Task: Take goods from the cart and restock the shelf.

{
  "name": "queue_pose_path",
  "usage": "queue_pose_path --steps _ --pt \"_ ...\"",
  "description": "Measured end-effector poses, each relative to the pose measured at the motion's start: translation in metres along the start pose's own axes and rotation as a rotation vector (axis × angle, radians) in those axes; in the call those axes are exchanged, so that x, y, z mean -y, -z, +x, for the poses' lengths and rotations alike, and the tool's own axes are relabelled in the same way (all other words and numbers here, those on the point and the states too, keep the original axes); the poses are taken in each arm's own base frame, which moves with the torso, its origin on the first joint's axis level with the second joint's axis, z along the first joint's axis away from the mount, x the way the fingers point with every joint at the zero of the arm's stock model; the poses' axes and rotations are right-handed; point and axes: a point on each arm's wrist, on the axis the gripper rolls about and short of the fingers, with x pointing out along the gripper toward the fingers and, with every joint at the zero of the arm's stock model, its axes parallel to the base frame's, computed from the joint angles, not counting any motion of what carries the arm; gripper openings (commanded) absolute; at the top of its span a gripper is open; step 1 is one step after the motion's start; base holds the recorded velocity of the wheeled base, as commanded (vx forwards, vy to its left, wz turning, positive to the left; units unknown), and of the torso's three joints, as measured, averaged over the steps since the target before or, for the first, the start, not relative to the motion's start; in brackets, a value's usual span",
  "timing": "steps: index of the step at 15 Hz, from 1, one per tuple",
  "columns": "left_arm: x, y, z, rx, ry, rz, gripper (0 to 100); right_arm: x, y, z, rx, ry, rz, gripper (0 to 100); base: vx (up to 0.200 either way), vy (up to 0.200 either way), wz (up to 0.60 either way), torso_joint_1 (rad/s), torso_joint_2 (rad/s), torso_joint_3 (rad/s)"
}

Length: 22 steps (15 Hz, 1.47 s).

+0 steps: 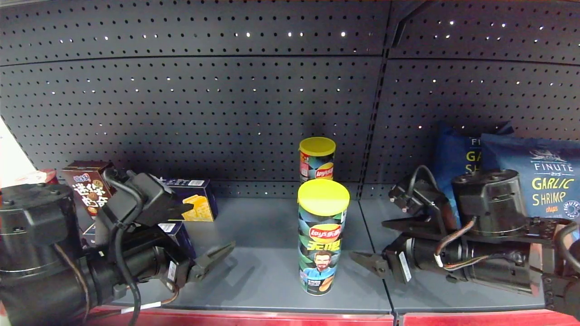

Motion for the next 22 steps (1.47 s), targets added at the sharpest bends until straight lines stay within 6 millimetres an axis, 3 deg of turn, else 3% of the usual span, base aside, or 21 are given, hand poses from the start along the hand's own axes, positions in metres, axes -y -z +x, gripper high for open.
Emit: queue_pose_path --steps 6,11,17,20,22 --pt "-0.014 -0.013 -0.048 0.144 -0.128 -0.008 100 0.014 0.003 -0.075 0.136 0.114 0.036 100 0.000 0.000 0.00 0.000 0.00 0.000" --pt "-0.009 0.018 -0.110 0.213 -0.270 -0.019 100 0.033 0.027 -0.141 0.215 0.362 0.102 100 0.000 0.000 0.00 0.000 0.00 0.000" --pt "0.034 0.079 -0.175 0.232 -0.415 -0.039 100 0.016 0.086 -0.204 0.229 0.654 0.173 100 0.000 0.000 0.00 0.000 0.00 0.000" --pt "0.055 0.111 -0.192 0.203 -0.456 -0.077 100 -0.004 0.128 -0.227 0.223 0.777 0.215 100 0.000 0.000 0.00 0.000 0.00 0.000" --pt "0.060 0.115 -0.198 0.259 -0.483 -0.062 100 -0.019 0.156 -0.235 0.204 0.876 0.256 100 0.000 0.000 0.00 0.000 0.00 0.000"
